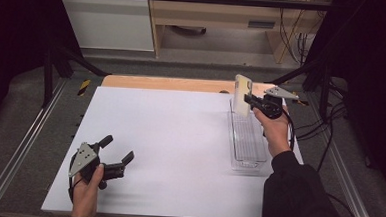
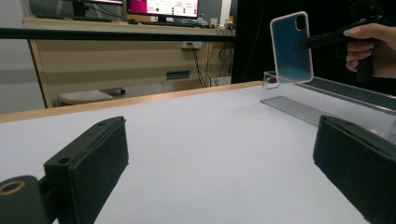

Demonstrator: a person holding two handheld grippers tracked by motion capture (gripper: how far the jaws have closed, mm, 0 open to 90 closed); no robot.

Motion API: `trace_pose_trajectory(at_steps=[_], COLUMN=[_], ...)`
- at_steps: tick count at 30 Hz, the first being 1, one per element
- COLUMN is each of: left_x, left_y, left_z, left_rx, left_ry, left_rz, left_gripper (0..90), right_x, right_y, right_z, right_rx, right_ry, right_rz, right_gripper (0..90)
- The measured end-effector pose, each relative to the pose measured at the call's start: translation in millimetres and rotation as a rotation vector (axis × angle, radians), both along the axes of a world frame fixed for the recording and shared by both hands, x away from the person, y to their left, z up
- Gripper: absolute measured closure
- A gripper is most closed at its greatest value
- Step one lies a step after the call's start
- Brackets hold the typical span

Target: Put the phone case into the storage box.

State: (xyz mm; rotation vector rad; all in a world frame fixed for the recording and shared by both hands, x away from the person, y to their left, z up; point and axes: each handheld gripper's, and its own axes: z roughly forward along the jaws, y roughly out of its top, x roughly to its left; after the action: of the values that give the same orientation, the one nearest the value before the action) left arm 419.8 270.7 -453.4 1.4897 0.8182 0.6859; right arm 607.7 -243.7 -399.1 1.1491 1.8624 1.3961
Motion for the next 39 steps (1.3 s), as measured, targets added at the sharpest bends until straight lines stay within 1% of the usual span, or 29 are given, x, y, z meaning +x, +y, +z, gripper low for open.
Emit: trace_pose_trajectory(at_steps=[8, 10, 14, 21, 25, 28, 33, 37, 39], left_x=[-0.7, -0.8, -1.0, -1.1, -1.1, -1.0, -0.5, -0.4, -0.3], left_y=[0.6, 0.2, 0.3, -0.3, -0.7, -0.9, -1.7, -1.5, -1.5], left_z=[0.5, 0.5, 0.5, 0.5, 0.6, 0.5, 0.3, 0.1, 0.1], left_rx=[-0.006, -0.005, -0.006, 0.002, -0.002, -0.003, 0.003, 0.003, 0.003], left_ry=[-0.003, -0.003, -0.003, -0.003, -0.003, -0.003, 0.0, 0.002, 0.002], left_rz=[0.0, -0.001, -0.001, -0.002, -0.004, -0.006, -0.011, -0.011, -0.01], left_gripper=[2.8, 2.8, 2.8, 2.8, 2.8, 2.8, 2.8, 2.8, 2.8], right_x=[1.5, 2.0, 3.1, 4.4, 6.7, 7.7, 8.0, 8.2, 8.0], right_y=[6.6, 8.9, 11.8, 17.4, 19.7, 20.7, 21.9, 22.6, 22.4], right_z=[-2.2, -3.4, -5.2, -8.7, -11.0, -11.8, -14.4, -14.4, -14.6], right_rx=[0.02, 0.011, 0.009, -0.024, -0.037, -0.035, -0.048, -0.051, -0.049], right_ry=[0.013, 0.016, 0.029, 0.059, 0.075, 0.082, 0.102, 0.105, 0.116], right_rz=[-0.015, -0.022, -0.047, -0.07, -0.085, -0.085, -0.083, -0.082, -0.082], right_gripper=[81.1, 81.0, 81.1, 81.0, 81.0, 81.0, 81.0, 80.9, 80.9])
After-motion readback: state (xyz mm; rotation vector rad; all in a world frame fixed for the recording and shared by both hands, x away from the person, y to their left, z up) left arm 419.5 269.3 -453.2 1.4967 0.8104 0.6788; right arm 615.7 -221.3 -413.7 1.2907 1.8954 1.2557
